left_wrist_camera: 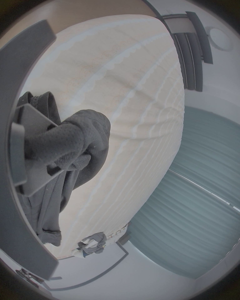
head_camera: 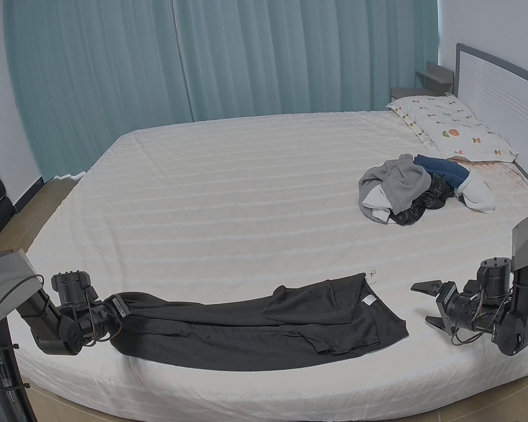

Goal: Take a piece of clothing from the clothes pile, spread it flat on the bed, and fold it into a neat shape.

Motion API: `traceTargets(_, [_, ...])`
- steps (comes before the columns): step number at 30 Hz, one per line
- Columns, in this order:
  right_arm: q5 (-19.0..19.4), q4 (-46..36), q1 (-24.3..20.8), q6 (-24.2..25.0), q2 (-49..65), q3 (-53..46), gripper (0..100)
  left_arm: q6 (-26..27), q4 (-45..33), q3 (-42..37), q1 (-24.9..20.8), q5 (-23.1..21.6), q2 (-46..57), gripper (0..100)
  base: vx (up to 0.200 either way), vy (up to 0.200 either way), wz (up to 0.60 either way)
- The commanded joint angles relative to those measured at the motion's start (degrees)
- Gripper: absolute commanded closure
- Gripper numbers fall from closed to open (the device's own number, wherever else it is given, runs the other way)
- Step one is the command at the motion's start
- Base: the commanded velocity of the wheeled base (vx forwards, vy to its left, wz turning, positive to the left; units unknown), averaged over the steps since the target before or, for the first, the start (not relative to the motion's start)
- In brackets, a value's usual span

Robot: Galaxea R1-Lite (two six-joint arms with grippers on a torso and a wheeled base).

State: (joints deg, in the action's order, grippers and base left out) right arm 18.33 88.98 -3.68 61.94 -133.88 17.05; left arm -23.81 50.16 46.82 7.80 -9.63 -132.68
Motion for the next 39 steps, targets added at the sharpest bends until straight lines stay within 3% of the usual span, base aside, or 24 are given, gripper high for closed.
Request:
traceTargets(1, [0.03, 0.49, -0.01, 0.02, 0.02, 0.0, 0, -2.73, 0.02, 0.9, -0.24, 0.14, 0.41, 100, 0.0, 0.0, 0.0])
traceTargets(9, [0.03, 0.49, -0.01, 0.11, 0.02, 0.08, 0, -5.28, -4.55, 0.11, -2.7, 0.05, 5.07, 100, 0.0, -0.125, 0.0])
traceTargets(15, [0.12, 0.49, -0.01, 0.11, 0.02, 0.08, 0, -8.54, -11.14, 1.6, -7.8, 0.4, 8.32, 100, 0.0, -0.2, 0.0])
traceTargets(28, [0.03, 0.49, -0.01, 0.02, -0.07, 0.08, 0, -10.03, -26.52, 12.59, -21.16, 12.44, 8.67, 100, 0.0, -0.2, 0.0])
traceTargets(39, [0.03, 0.49, -0.1, 0.02, -0.16, 0.08, 0, -12.49, -41.46, 27.36, -33.73, 15.96, 4.45, 100, 0.0, -0.2, 0.0])
